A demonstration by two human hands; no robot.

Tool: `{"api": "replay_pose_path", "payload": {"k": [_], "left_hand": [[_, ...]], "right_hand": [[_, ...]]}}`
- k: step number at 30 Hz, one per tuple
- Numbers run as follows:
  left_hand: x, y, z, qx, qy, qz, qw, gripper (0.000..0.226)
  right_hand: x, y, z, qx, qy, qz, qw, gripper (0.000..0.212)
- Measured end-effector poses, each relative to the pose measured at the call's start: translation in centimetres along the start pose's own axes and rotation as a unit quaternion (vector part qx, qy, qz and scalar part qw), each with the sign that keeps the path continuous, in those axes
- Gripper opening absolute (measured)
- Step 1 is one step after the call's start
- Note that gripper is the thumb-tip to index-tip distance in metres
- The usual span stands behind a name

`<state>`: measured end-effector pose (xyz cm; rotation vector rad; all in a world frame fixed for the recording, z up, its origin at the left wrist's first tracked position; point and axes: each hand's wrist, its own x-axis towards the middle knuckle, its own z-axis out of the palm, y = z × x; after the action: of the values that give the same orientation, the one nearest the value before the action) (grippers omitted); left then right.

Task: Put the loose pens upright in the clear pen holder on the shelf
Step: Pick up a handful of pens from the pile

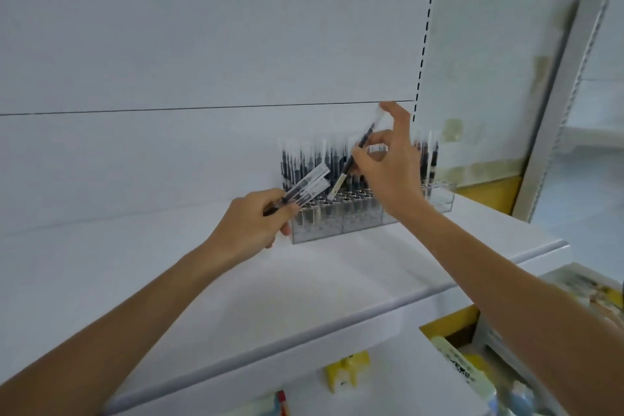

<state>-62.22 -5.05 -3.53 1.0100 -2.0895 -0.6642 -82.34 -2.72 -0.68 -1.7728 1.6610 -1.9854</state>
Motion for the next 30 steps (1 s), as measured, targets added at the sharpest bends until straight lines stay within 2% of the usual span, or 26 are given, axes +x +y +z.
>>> {"api": "replay_pose_path", "payload": {"k": [5,10,14,16,19,21,23,25,27,30], "left_hand": [[0.7,0.8,1.5,0.008,0.066,-0.054,0.996,0.023],[0.4,1.6,2.9,0.004,0.135,-0.096,0.986,0.022],[-0.2,2.1,4.2,-0.032,0.179,-0.126,0.975,0.023],[-0.6,2.4,4.7,-0.041,0.185,-0.139,0.972,0.023],[-0.9,2.8,5.1,-0.059,0.199,-0.148,0.967,0.023],[-0.9,3.2,5.4,-0.069,0.209,-0.147,0.964,0.023],[-0.7,3.8,5.8,-0.08,0.219,-0.139,0.963,0.023],[-0.3,4.3,6.5,-0.095,0.226,-0.129,0.961,0.023],[0.3,4.9,7.3,-0.105,0.221,-0.125,0.962,0.022],[0.8,5.7,8.2,-0.121,0.208,-0.112,0.964,0.02]], "right_hand": [[2.4,1.8,1.4,-0.02,-0.108,-0.084,0.99,0.066],[3.2,2.5,1.6,-0.008,-0.173,-0.149,0.974,0.067],[2.5,3.2,1.7,-0.088,-0.29,-0.183,0.935,0.064],[2.0,3.7,2.0,-0.137,-0.294,-0.205,0.923,0.063],[2.1,4.0,2.1,-0.16,-0.259,-0.229,0.925,0.062],[2.1,4.1,1.7,-0.108,-0.24,-0.21,0.942,0.061],[1.6,3.9,1.1,-0.005,-0.247,-0.147,0.958,0.052],[0.9,3.4,0.6,0.092,-0.291,-0.064,0.95,0.039],[0.3,3.2,0.5,0.178,-0.333,-0.003,0.926,0.032],[0.7,3.0,0.0,0.221,-0.317,0.017,0.922,0.034]]}}
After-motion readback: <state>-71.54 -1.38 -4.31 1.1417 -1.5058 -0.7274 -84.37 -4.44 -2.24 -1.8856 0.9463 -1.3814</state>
